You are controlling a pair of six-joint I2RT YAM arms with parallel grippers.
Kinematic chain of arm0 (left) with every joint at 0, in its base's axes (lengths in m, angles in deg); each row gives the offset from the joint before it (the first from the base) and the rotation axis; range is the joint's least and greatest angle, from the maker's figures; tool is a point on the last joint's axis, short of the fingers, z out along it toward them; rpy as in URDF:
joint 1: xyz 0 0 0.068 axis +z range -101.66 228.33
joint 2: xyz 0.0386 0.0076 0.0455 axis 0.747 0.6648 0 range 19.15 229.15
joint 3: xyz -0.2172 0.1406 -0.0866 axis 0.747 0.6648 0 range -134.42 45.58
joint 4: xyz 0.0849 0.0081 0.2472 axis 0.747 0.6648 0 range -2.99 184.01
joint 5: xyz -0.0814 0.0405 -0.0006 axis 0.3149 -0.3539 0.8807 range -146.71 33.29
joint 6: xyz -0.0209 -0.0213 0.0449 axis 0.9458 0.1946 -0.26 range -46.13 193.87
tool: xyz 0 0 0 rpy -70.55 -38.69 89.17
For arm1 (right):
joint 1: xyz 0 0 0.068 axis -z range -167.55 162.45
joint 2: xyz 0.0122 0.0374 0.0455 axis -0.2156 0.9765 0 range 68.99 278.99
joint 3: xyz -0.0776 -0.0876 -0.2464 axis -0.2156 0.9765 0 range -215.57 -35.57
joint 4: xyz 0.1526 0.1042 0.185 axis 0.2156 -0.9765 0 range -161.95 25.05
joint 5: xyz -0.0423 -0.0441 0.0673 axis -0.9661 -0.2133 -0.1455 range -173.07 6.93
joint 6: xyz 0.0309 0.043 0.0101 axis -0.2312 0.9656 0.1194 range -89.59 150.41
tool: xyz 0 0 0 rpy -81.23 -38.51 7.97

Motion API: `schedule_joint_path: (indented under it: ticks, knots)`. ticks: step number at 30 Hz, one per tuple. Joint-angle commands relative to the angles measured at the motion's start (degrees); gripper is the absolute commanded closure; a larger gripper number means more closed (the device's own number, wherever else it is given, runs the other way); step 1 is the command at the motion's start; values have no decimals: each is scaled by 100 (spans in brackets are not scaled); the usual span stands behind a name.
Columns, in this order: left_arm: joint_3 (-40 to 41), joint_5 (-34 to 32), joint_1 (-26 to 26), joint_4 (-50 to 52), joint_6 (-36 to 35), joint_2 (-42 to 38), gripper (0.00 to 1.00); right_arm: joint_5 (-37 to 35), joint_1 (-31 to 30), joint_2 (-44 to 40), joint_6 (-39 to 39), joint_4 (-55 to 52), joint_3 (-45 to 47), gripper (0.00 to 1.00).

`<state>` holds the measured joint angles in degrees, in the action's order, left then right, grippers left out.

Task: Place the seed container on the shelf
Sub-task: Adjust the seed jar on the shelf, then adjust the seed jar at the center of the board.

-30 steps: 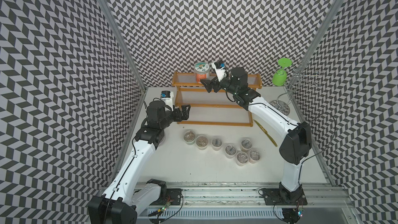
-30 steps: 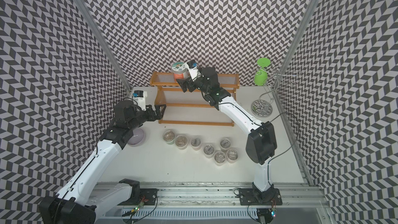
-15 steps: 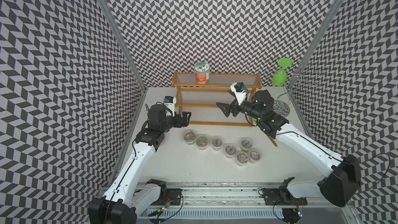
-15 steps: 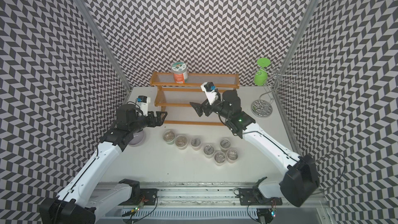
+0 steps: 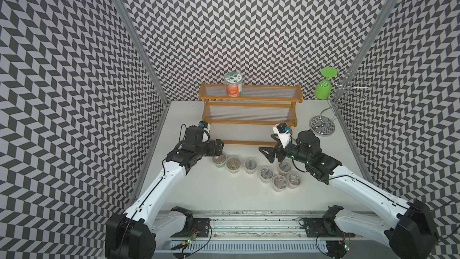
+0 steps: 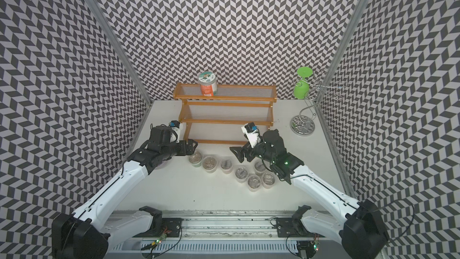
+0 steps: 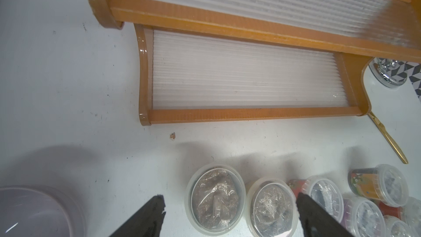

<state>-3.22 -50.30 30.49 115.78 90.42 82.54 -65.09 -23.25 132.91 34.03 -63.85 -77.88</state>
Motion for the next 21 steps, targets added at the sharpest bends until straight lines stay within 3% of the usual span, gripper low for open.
schedule_joint_path:
  ticks: [1, 8, 13, 21]
  knots:
    - [77, -280, -224, 32, 319, 29, 5, -402, -104, -141, 286, -13, 68, 0]
    - [523, -440, -623, -264, 966, -207, 3, -897, -113, -400, 664, -26, 490, 1]
    - [681, -746, -660, -196, 1215, -249, 0, -773, -112, -607, 658, 226, 823, 0]
    - [583, -1114, -648, -51, 1333, 260, 0, -883, -384, -458, 530, 523, 935, 1]
